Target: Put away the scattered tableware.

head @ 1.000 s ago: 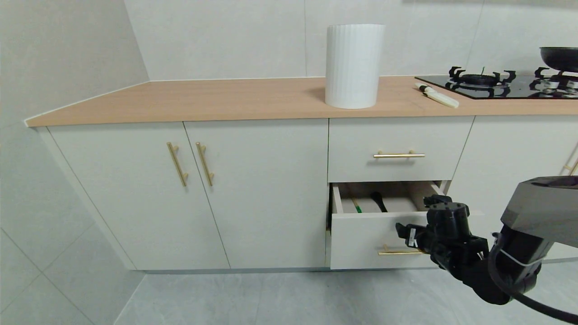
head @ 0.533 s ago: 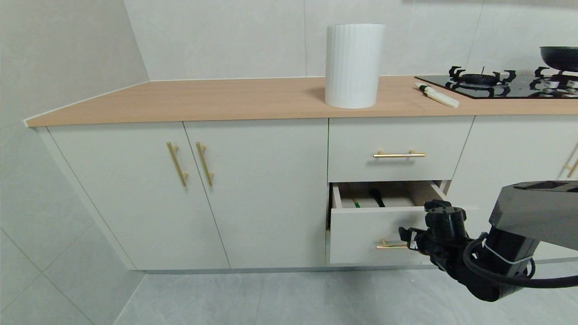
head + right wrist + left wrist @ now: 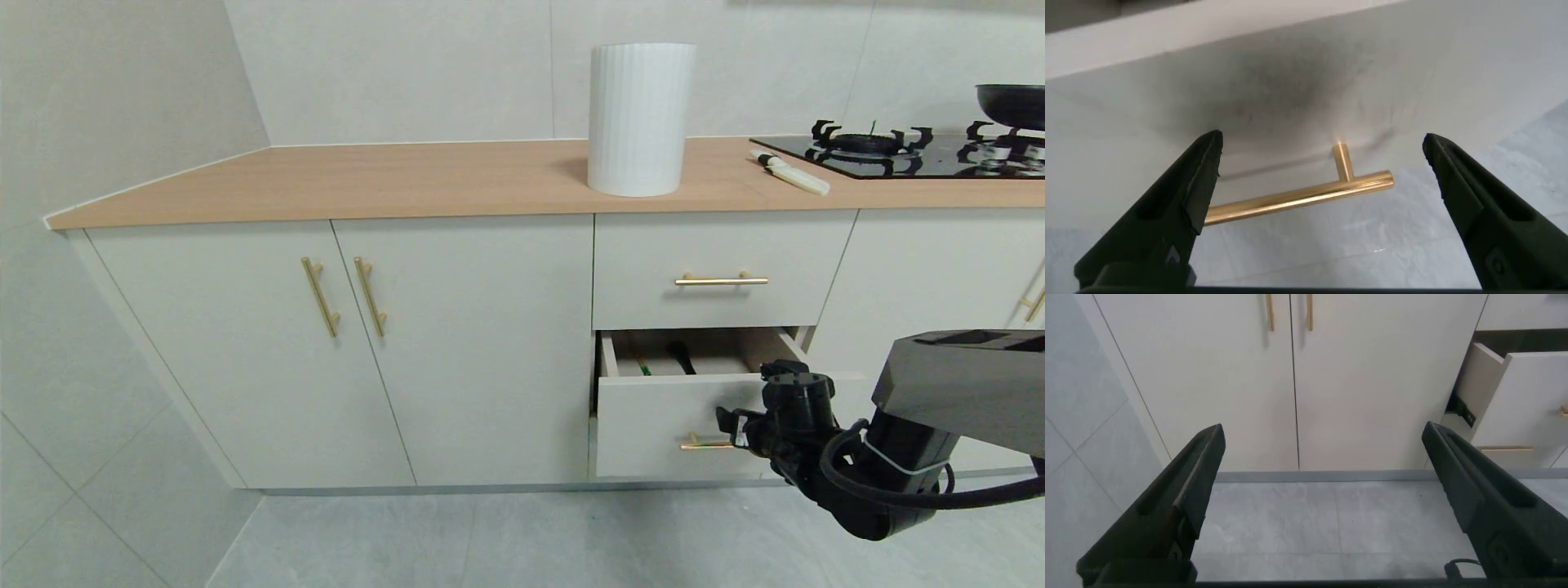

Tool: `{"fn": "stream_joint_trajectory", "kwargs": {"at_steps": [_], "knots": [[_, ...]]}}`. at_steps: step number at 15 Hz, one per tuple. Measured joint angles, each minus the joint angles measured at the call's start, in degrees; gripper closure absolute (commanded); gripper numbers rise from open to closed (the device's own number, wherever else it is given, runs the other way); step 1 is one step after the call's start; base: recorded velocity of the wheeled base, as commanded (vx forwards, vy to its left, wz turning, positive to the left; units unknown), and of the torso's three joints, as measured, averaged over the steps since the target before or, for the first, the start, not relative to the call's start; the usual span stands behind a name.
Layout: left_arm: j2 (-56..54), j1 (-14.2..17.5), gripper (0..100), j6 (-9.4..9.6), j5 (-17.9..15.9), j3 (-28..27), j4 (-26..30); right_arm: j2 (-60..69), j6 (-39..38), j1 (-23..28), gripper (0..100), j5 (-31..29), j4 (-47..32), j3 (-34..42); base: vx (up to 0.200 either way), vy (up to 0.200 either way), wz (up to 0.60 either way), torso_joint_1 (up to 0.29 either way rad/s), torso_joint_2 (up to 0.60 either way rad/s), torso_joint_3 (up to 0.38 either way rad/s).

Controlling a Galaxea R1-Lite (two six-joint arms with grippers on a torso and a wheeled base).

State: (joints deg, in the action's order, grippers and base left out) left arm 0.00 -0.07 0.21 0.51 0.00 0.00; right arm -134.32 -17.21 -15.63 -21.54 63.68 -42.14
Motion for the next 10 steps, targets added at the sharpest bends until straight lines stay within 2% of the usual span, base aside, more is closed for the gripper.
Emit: {"fn": "stream_joint_trajectory", "kwargs": {"at_steps": [10], "knots": [[0.0,0.0,0,-0.02,-0.02,0.0,0.0,-2.86,2.19,-0.2,0,0.01,-0.05,-7.57,0.0,0.0,0.0,0.0,0.0,0.0]]}}
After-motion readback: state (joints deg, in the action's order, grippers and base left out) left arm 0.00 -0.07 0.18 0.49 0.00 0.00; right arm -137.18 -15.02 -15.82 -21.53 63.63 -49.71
